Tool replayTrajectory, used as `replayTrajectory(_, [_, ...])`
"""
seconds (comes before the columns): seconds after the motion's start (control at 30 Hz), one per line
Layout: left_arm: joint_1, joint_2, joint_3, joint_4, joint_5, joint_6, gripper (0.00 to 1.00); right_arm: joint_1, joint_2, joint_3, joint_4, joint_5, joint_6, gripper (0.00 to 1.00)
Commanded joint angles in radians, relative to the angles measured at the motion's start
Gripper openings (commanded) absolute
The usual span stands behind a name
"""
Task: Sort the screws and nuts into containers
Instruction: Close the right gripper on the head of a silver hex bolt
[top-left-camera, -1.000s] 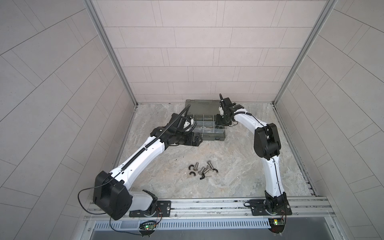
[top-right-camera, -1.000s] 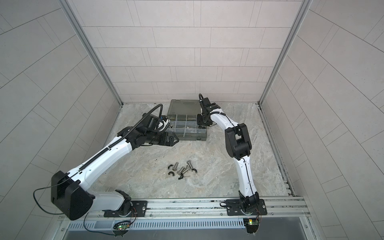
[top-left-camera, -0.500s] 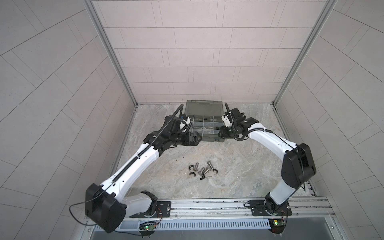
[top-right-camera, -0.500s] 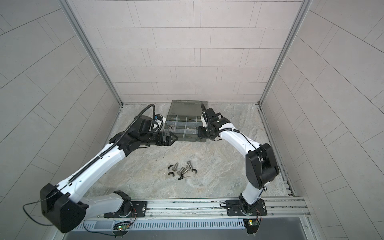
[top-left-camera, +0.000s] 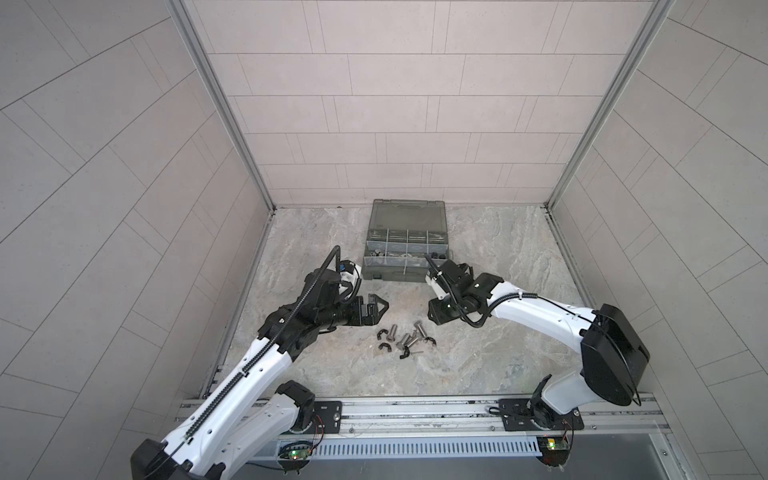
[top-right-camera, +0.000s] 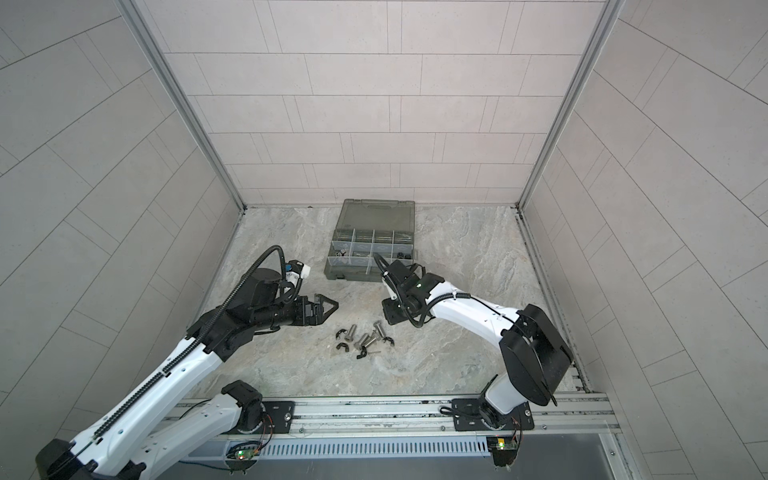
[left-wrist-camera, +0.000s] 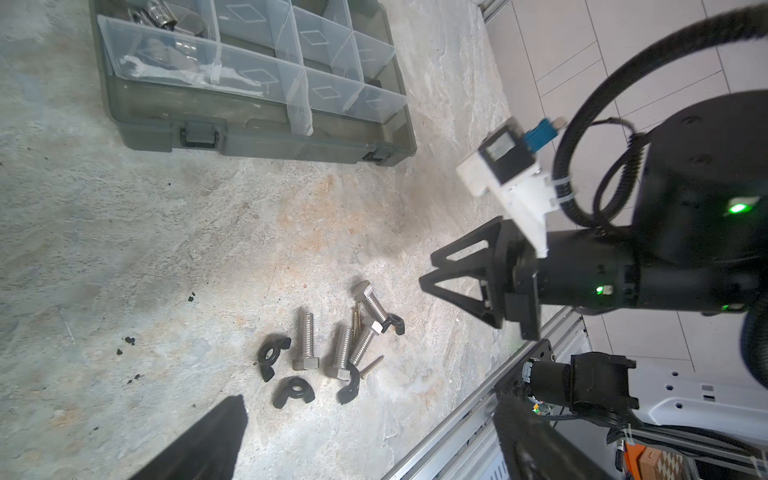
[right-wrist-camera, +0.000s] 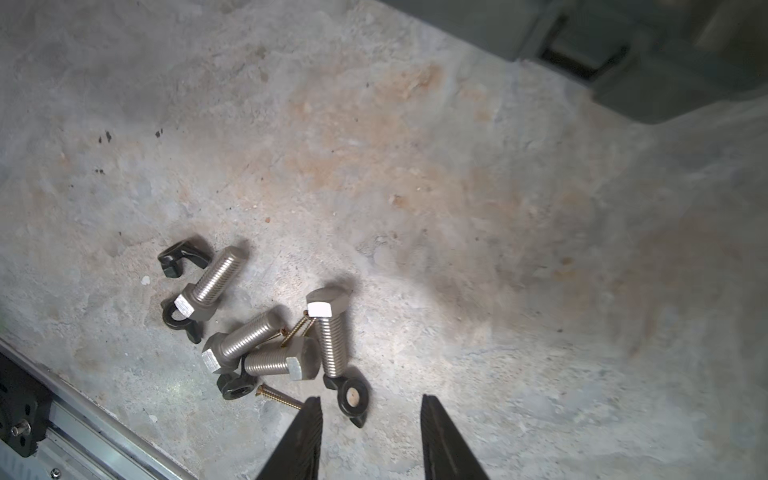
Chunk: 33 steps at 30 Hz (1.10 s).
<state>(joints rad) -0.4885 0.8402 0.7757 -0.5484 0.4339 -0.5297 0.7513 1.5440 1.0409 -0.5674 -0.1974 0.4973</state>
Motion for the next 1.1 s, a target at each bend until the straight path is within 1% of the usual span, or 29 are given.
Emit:
replayTrajectory(0.0, [0.002, -0.03, 0.021, -0.058, -0.018, 0.001, 1.0, 0.038, 0.047, -0.004, 0.052, 0.034, 0.033, 0.41])
replayTrajectory(0.17, [0.002, -0.057, 0.024, -0.093, -0.027, 0.003, 1.0, 0.06, 0.113, 0.012, 0.077, 0.035, 0.043, 0.4])
replayTrajectory(0.23, [0.001, -0.091, 0.027, -0.11, -0.031, 0.012, 1.0, 0.063, 0.14, 0.02, 0.083, 0.031, 0.043, 0.4])
replayTrajectory(0.4, [0.001, -0.097, 0.028, -0.128, -0.041, 0.025, 1.0, 0.063, 0.196, 0.033, 0.092, 0.027, 0.044, 0.39])
replayTrajectory(0.57, [0.001, -0.093, 0.025, -0.126, -0.047, 0.031, 1.0, 0.066, 0.221, 0.04, 0.094, 0.019, 0.043, 0.39])
replayTrajectory(0.77, [0.002, -0.074, 0.031, -0.114, -0.047, 0.037, 1.0, 0.066, 0.26, 0.072, 0.061, 0.046, 0.026, 0.31])
replayTrajectory(0.87, [0.001, -0.071, 0.033, -0.111, -0.047, 0.04, 1.0, 0.066, 0.28, 0.089, 0.044, 0.055, 0.021, 0.21])
replayTrajectory(0.97, [0.001, -0.07, 0.034, -0.111, -0.048, 0.042, 1.0, 0.066, 0.285, 0.096, 0.041, 0.054, 0.02, 0.15])
replayTrajectory(1.07, [0.001, -0.07, 0.038, -0.111, -0.052, 0.046, 1.0, 0.064, 0.284, 0.102, 0.034, 0.059, 0.018, 0.12])
